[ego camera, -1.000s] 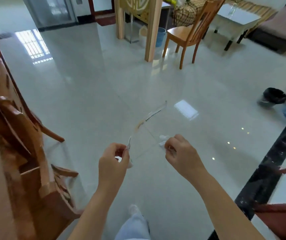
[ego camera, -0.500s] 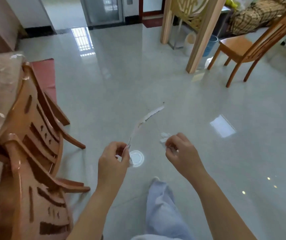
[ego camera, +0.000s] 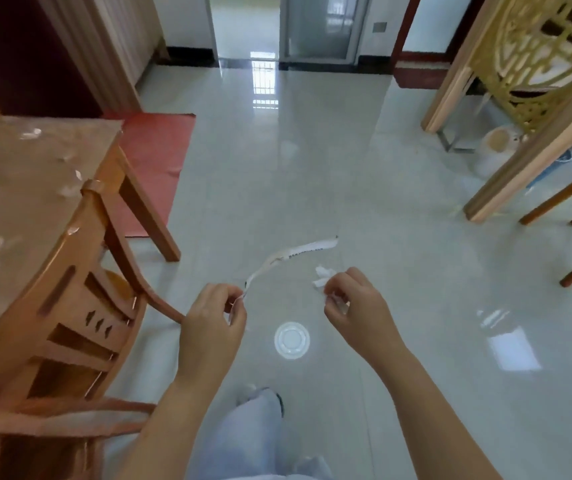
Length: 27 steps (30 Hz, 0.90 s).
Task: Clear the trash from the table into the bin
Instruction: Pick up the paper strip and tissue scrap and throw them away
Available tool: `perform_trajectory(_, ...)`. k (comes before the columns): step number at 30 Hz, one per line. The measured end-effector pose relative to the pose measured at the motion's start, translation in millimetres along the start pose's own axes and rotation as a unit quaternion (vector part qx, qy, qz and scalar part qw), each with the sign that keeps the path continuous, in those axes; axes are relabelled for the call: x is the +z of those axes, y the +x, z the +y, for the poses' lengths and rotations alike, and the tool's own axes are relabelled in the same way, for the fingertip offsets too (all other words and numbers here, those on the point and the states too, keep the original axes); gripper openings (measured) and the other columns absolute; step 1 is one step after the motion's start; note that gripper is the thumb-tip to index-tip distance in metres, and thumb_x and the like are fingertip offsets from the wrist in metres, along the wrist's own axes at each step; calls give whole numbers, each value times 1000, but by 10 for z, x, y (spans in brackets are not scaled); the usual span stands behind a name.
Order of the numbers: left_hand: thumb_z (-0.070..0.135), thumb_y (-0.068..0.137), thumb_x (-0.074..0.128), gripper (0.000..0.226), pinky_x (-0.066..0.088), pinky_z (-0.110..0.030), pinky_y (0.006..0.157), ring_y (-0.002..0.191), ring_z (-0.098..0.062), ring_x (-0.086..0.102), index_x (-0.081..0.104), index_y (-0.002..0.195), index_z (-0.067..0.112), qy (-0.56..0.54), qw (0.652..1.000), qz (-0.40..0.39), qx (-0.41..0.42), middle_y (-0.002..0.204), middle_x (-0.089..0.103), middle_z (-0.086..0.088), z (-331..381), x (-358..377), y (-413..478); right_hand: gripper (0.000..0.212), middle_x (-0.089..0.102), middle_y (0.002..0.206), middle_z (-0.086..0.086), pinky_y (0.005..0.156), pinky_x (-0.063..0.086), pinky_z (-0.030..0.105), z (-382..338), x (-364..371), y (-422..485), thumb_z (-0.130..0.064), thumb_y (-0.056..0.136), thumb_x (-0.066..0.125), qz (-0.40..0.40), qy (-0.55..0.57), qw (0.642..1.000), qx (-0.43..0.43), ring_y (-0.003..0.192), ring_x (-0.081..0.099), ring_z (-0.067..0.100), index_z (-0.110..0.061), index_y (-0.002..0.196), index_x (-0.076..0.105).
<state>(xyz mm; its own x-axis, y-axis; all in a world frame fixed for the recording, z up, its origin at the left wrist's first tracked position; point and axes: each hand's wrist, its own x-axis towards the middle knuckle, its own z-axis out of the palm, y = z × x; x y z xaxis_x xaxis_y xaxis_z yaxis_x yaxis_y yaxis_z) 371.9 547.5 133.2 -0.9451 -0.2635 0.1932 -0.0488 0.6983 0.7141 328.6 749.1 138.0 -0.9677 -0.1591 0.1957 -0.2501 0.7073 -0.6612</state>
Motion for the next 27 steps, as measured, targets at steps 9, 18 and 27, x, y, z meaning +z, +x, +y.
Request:
perform_trajectory(9, 5, 83, 61, 17, 40, -10, 60, 72, 0, 53, 56, 81, 21, -49, 996, 37, -71, 76, 58, 5, -599, 53, 2110, 13, 51, 74, 8, 56, 45, 37, -262, 740, 2266, 6, 70, 61, -57, 4, 997, -43, 61, 50, 25, -6, 74, 57)
perform_trajectory(18, 2, 83, 60, 16, 37, -6, 58, 68, -4, 52, 57, 80, 18, -56, 993, 76, -77, 76, 54, 10, -892, -48, 3952, 13, 51, 74, 6, 56, 44, 35, -567, 1331, 4151, 5, 72, 60, -68, 30, 994, -78, 64, 50, 25, -7, 77, 57)
perform_trajectory(27, 2, 80, 61, 17, 43, -28, 62, 67, -5, 53, 58, 80, 19, -43, 973, 175, -148, 74, 55, 10, -1328, 249, 5740, 18, 51, 74, 5, 58, 35, 17, -459, 1924, 6324, 8, 72, 57, -102, 97, 986, -94, 65, 45, 15, -10, 74, 56)
